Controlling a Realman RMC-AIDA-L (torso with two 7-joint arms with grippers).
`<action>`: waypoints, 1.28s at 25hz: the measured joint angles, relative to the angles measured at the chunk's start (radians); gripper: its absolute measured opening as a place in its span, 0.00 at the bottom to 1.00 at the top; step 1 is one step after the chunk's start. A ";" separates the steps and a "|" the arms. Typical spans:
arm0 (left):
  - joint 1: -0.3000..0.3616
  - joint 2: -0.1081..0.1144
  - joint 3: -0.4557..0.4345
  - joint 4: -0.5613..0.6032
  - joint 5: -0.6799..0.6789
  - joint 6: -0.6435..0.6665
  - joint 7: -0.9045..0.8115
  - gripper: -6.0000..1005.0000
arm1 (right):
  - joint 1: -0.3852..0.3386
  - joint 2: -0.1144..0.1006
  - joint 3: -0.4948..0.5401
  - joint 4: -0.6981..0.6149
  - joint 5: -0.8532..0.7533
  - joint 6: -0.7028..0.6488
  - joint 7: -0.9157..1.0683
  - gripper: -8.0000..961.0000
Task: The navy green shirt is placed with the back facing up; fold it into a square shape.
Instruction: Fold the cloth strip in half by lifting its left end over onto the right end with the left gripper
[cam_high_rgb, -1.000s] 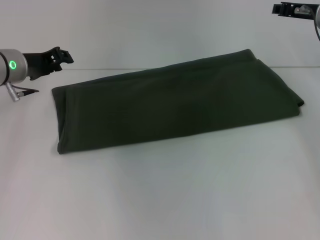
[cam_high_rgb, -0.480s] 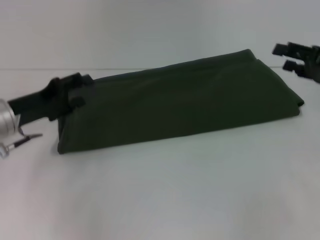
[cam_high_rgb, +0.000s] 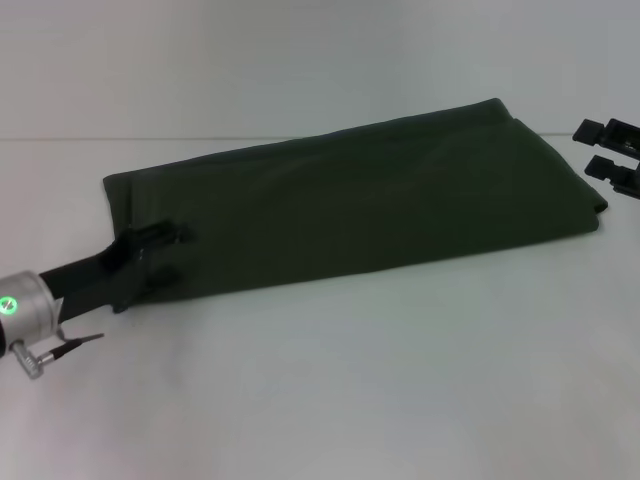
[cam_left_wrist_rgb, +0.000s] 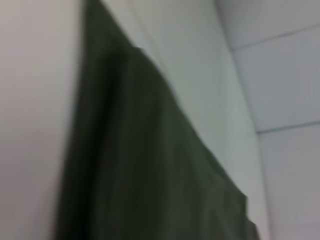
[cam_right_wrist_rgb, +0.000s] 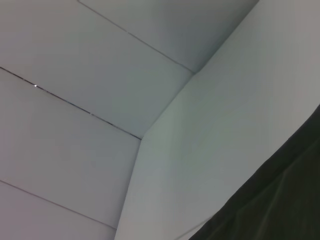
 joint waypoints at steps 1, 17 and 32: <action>0.008 0.001 -0.002 -0.002 0.008 -0.013 -0.003 0.72 | 0.000 0.000 0.000 0.000 0.000 -0.001 0.000 0.80; 0.096 0.023 -0.158 0.097 0.176 0.157 -0.151 0.72 | -0.003 -0.001 0.009 0.001 0.001 -0.014 0.001 0.80; 0.045 0.039 -0.151 0.014 0.209 0.076 -0.224 0.72 | -0.004 0.000 0.013 0.001 0.002 -0.004 -0.001 0.80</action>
